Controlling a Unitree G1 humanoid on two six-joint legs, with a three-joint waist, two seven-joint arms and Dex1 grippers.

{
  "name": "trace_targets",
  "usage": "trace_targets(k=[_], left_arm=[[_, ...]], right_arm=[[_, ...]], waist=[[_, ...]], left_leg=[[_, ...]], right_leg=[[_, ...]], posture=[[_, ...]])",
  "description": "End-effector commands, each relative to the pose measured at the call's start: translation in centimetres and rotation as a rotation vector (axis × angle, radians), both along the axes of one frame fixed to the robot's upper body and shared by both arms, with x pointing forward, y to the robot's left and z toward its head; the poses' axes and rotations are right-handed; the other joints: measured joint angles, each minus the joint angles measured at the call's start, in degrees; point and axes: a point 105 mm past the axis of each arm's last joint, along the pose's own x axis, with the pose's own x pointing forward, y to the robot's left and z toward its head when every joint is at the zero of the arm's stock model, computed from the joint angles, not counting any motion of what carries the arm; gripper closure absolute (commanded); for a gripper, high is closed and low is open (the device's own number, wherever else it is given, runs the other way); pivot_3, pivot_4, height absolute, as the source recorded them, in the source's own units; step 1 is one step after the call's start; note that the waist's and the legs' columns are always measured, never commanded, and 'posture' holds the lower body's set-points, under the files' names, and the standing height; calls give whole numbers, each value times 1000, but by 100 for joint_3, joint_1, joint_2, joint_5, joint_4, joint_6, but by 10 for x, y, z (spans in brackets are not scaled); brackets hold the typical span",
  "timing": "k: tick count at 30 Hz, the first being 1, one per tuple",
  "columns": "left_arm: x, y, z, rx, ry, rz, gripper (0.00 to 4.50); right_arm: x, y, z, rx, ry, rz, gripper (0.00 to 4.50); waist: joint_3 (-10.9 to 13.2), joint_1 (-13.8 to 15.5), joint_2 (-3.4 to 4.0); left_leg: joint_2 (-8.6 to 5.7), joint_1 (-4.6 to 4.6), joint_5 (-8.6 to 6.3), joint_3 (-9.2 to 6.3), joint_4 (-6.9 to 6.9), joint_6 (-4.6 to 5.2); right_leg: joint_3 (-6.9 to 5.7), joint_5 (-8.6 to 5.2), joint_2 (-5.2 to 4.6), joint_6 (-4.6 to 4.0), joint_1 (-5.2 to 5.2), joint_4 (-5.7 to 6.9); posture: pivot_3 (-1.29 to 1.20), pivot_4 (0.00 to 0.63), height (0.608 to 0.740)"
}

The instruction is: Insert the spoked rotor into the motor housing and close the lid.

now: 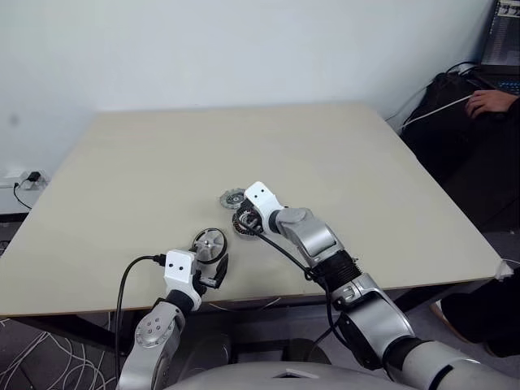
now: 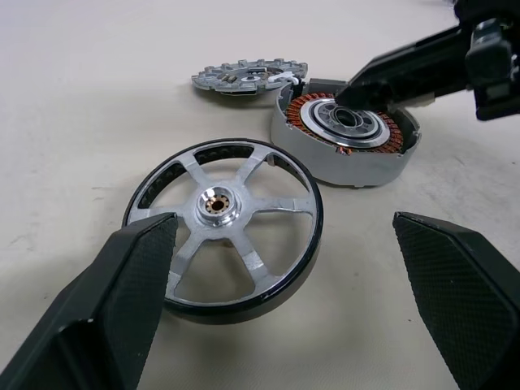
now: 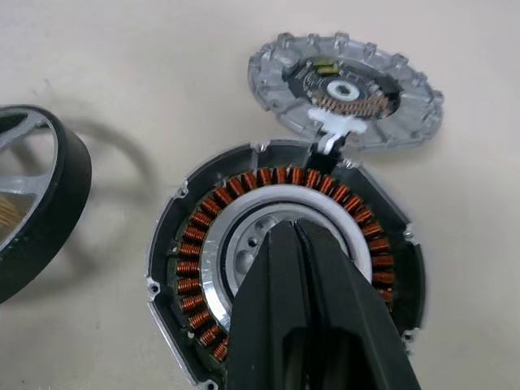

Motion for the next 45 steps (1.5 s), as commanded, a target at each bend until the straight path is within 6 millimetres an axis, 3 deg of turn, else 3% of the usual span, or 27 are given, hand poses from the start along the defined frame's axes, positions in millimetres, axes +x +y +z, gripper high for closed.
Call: trace_targets(k=[1,29,33,36,39,45], left_arm=[[4,0,9,2,-45,1,0],[4,-2,9,-1,-46,-10,0],[4,-1,10,3,-48,-7,0],[3,3,10,0,-54,19,0],[1,9,10,-4,-56,55,0],[-3,15,5,-179,13,198,0]], right_arm=[[8,5,13,15,-54,9,4464],[14,0,14,24,-62,-18,4464],[15,6,33,125,-139,-1,4464],[6,14,57,255,-201,50,4464],[-5,12,68,312,-232,81,4464],[-29,-12,61,312,-249,63,4464]], waist=[[0,-1,0],[0,-7,1],[1,-7,2],[1,-2,1],[1,2,1],[6,22,-9]], left_leg=[[0,0,0,0,0,0],[0,2,1,-2,1,-1],[0,2,1,-2,1,-1],[0,-1,1,-3,0,-2],[0,-3,-2,-5,-1,-5],[0,-10,-2,-9,5,-4]], right_leg=[[0,0,0,0,0,0],[2,3,4,-4,0,3],[2,3,4,-4,0,3],[2,3,3,-4,-2,1],[1,3,3,-3,-4,-1],[0,1,-3,-4,1,-8]], posture=[[0,0,740],[0,0,740],[0,0,740],[0,0,740],[0,0,740],[0,0,740]])
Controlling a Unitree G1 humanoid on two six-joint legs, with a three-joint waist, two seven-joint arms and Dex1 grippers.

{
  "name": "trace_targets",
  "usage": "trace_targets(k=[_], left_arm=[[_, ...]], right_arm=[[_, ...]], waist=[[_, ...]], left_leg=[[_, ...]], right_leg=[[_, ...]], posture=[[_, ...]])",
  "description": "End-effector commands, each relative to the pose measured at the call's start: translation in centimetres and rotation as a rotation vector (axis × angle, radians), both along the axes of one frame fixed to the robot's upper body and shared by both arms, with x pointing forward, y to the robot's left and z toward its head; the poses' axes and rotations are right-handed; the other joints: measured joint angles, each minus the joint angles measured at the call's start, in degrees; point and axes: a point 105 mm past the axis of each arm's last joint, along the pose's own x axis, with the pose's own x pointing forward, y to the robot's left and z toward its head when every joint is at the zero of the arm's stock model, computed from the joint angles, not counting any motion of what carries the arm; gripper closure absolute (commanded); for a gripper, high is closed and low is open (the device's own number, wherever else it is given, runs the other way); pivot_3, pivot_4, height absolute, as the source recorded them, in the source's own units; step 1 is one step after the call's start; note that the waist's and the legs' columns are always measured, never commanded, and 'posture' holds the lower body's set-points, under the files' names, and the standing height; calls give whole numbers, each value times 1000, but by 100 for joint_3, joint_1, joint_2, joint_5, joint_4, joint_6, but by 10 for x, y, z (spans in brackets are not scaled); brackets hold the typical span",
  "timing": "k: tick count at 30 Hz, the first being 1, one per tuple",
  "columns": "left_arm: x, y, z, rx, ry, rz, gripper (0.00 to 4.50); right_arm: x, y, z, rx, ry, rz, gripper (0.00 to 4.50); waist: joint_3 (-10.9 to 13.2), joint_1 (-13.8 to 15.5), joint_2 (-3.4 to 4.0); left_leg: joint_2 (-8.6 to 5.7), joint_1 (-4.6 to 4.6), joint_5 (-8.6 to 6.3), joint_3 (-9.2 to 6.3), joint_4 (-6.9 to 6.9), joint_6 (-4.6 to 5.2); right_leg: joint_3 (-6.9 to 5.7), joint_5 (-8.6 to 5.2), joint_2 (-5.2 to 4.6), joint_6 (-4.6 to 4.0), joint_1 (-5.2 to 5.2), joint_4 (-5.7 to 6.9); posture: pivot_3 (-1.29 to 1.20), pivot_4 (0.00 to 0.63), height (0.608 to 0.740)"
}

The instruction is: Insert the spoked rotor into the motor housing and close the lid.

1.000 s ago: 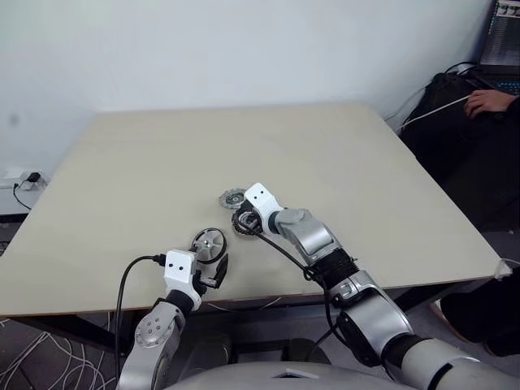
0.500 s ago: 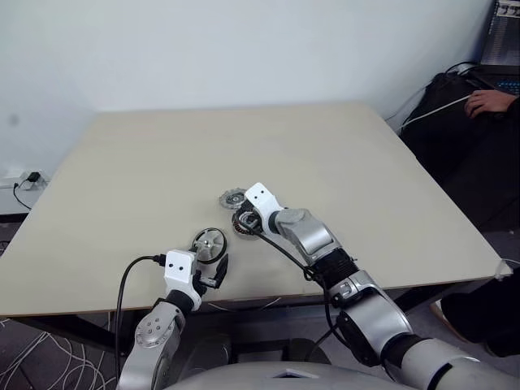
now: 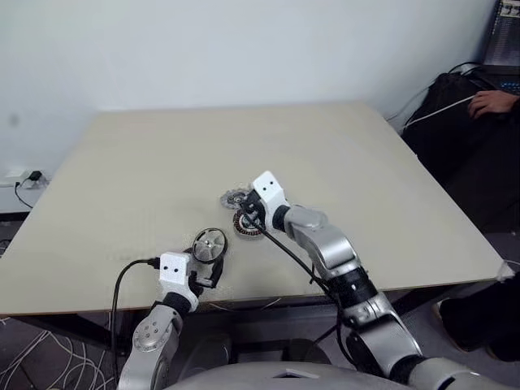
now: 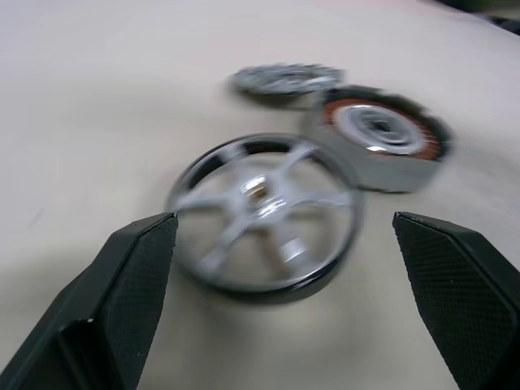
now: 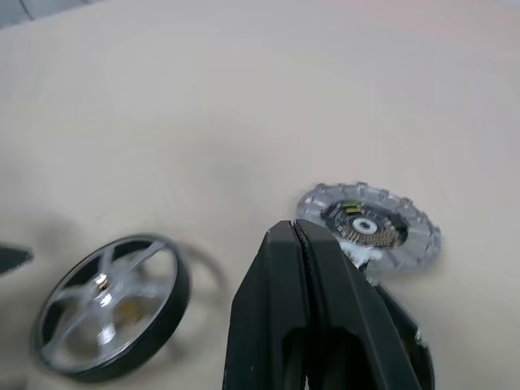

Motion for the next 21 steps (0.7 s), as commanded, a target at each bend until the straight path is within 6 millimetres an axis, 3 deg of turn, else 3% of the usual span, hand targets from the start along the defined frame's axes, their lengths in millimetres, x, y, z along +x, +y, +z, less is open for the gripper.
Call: trace_targets(k=[1,11,21], left_arm=[[3,1,9,-123,-13,56,0],[6,-2,5,-230,41,89,0],[28,3,-3,-305,128,180,0]], right_arm=[[-10,-7,13,34,-54,3,4464],[-40,-30,-9,31,35,-74,4464],[-43,-37,-11,41,55,-135,4464]], waist=[[2,-2,-4],[20,-6,-28],[37,2,-56]], left_leg=[[0,-1,0,0,1,0],[2,-5,0,-4,4,0],[1,-7,0,-5,13,0]], right_leg=[[-1,0,-1,1,0,1],[-2,-18,-5,30,4,-1],[-8,-15,-3,34,8,-3]], posture=[[0,0,740],[0,0,740],[0,0,740]])
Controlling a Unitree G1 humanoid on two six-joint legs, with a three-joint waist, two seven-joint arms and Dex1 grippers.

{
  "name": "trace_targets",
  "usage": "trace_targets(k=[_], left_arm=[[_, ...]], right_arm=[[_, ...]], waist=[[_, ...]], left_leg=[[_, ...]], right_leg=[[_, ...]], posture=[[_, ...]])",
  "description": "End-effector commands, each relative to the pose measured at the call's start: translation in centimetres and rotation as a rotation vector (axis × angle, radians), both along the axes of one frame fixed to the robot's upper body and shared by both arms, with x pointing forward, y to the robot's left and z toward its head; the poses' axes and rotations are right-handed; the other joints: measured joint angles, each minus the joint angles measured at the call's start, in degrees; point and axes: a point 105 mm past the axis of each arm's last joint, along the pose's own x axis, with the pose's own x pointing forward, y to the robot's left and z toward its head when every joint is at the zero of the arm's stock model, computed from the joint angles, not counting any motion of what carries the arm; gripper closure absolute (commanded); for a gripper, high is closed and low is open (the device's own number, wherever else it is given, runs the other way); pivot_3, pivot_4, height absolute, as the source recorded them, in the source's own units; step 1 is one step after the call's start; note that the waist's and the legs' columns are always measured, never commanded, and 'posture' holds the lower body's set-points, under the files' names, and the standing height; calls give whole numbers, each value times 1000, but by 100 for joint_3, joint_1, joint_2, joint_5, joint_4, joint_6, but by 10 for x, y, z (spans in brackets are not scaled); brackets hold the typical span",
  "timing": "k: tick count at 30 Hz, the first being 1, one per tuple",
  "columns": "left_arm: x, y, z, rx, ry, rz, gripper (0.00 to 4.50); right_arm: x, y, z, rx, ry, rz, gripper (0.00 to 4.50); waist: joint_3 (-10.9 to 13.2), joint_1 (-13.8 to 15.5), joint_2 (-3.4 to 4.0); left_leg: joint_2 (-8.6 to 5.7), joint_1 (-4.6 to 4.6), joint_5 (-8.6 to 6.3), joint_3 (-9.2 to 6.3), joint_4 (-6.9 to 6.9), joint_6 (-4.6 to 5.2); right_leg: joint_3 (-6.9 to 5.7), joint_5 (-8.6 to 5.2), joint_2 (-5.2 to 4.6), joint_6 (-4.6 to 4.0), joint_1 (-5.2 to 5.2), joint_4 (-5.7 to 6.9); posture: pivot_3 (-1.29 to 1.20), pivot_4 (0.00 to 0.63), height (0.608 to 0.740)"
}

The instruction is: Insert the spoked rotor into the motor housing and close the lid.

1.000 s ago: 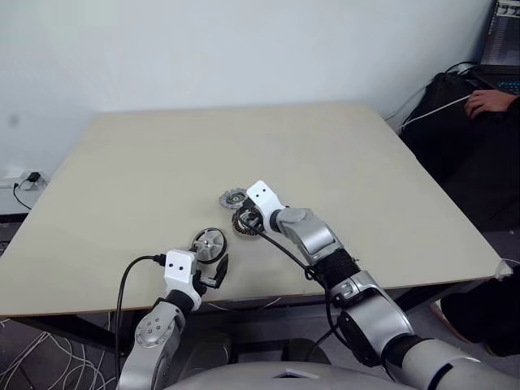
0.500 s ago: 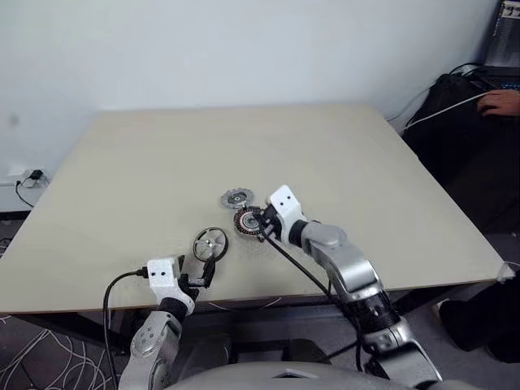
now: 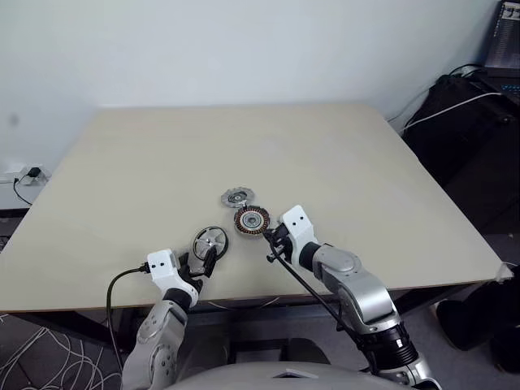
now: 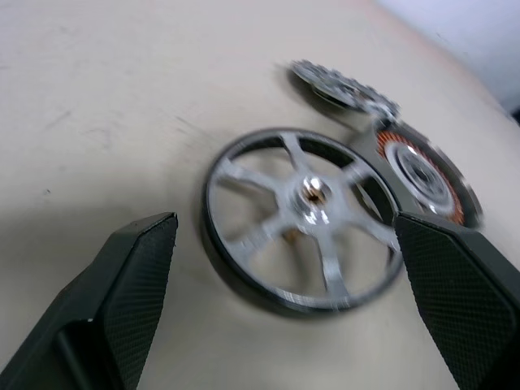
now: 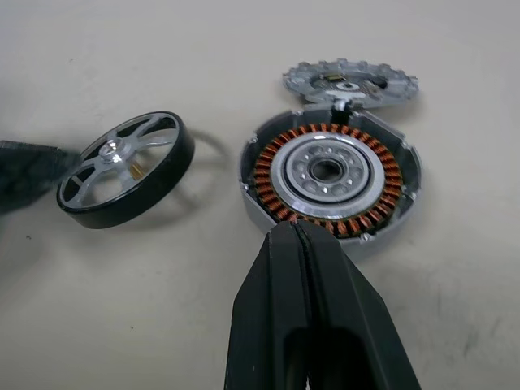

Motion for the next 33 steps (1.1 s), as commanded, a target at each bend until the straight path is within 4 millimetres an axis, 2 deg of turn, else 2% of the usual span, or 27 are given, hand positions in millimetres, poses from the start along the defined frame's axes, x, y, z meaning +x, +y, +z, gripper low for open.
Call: trace_targets(k=[1,9,12,16,20,27,33], left_arm=[[8,1,-1,-25,27,27,0],[20,-5,-3,-45,85,25,0],[22,-19,4,-135,67,-40,0],[19,-28,12,-199,48,-96,0],[18,-29,17,-220,41,-111,0],[23,-21,26,-307,-22,-24,0],[28,-25,14,-393,46,27,0]], right_arm=[[5,-1,18,27,-61,-17,4464],[7,-5,20,30,-65,-42,4464],[7,-4,20,32,-64,-43,4464],[7,-2,20,37,-63,-43,4464],[8,-3,20,37,-63,-45,4464],[8,-2,20,38,-61,-40,4464],[8,0,20,41,-59,-36,4464]], waist=[[0,-2,0],[1,47,-1],[0,56,1],[0,89,1],[0,114,1],[1,117,0],[1,123,-1]], left_leg=[[0,0,0,0,0,0],[0,3,0,-1,10,0],[0,3,0,-1,15,0],[0,1,0,-1,21,0],[0,-1,0,-1,19,0],[0,-1,-1,-1,15,1],[0,-2,-1,-1,15,1]], right_leg=[[-1,1,1,-1,-1,0],[-9,18,5,-1,8,0],[-8,14,3,16,12,0],[-6,13,-3,19,16,-3],[-4,25,-1,-1,15,-11],[-3,28,1,-13,14,-17],[-2,28,1,-11,15,-18]], posture=[[0,0,740],[0,0,740],[0,0,740],[0,0,740],[0,0,740],[0,0,740],[0,0,740]])
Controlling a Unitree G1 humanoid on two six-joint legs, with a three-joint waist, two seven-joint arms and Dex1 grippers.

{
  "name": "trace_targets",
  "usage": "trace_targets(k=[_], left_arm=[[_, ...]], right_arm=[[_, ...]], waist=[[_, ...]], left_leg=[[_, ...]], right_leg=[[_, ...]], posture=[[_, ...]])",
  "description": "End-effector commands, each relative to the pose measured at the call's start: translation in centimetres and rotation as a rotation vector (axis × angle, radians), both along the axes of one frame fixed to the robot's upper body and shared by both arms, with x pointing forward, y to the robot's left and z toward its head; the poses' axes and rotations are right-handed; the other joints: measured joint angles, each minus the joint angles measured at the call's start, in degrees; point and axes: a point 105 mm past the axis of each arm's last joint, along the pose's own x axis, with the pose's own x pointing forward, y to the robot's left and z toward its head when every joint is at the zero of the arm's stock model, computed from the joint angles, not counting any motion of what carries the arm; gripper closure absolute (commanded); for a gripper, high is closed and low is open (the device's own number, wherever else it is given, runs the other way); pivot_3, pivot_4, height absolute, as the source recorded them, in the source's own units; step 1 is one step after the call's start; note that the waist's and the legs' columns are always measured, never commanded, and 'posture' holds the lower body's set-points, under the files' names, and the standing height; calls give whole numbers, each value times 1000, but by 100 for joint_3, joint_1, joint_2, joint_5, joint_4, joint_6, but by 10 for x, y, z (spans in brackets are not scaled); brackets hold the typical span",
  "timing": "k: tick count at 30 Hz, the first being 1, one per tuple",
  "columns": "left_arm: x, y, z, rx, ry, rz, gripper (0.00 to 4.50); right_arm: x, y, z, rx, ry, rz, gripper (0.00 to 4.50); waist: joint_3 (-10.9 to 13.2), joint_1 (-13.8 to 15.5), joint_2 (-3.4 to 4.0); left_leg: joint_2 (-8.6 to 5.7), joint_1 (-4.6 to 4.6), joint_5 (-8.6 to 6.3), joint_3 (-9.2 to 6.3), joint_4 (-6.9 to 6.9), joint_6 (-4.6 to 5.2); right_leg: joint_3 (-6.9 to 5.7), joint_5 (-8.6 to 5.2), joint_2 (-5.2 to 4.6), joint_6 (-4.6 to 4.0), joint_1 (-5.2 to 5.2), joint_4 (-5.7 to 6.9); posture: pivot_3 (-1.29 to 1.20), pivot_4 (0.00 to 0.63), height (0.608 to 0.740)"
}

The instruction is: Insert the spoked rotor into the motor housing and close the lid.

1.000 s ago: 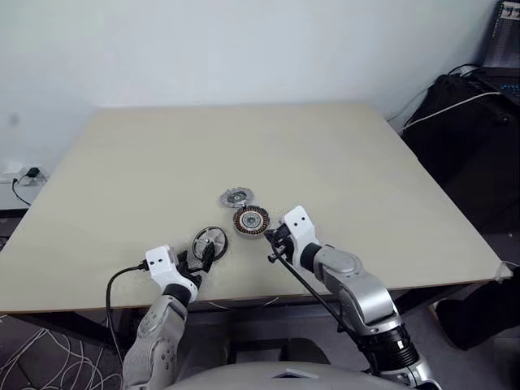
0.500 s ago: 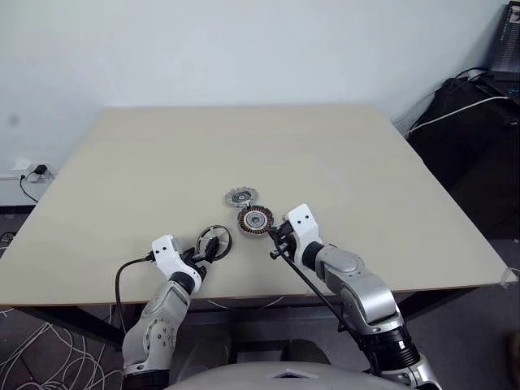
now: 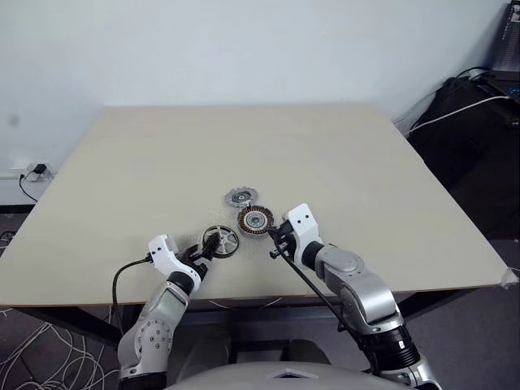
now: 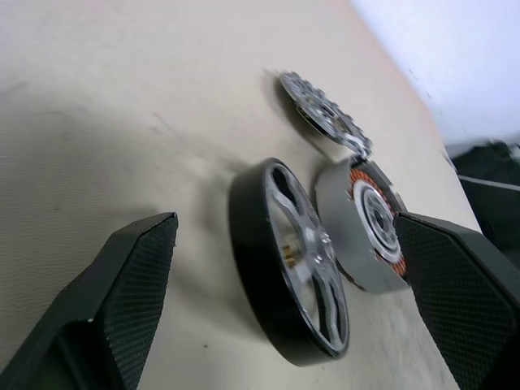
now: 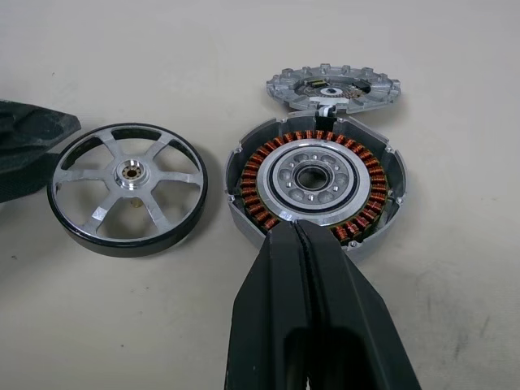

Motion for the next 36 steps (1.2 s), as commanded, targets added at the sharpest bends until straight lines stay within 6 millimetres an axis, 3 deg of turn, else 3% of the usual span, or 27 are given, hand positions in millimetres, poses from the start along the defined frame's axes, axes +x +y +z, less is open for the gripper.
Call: trace_targets(k=[1,11,15,22,25,30,36], left_arm=[[10,-18,4,-140,1,40,0],[17,-33,-7,-231,70,16,0],[16,-34,-8,-240,76,5,848],[13,-31,-9,-236,87,6,3219],[11,-29,-9,-240,91,13,3916],[6,-18,-5,-281,66,58,4029],[0,7,8,-306,-34,168,4029]], right_arm=[[4,4,16,28,-52,13,4464],[4,2,17,25,-57,6,4464],[4,1,17,23,-56,1,4500],[5,3,18,27,-56,3,4500],[5,4,18,29,-57,6,4500],[5,3,18,27,-58,3,4500],[4,-2,16,21,-54,-11,4500]], waist=[[0,5,-1],[-4,51,5],[-4,52,5],[-1,38,0],[-14,29,1],[-17,-13,0],[-14,-27,-5]], left_leg=[[0,0,0,0,0,0],[0,4,0,0,5,0],[-1,3,0,0,7,0],[0,0,0,0,3,1],[0,3,0,0,2,1],[1,8,-1,-1,2,1],[2,4,-2,0,-6,0]], right_leg=[[-1,0,0,1,0,0],[-6,4,2,6,7,1],[-5,2,1,11,8,0],[-4,4,4,0,3,-6],[-3,3,3,-1,5,-5],[0,-1,5,7,7,-4],[11,0,5,-7,-1,-8]], posture=[[0,0,740],[0,0,740],[0,0,740],[0,0,740],[0,0,740],[0,0,740],[0,0,740]])
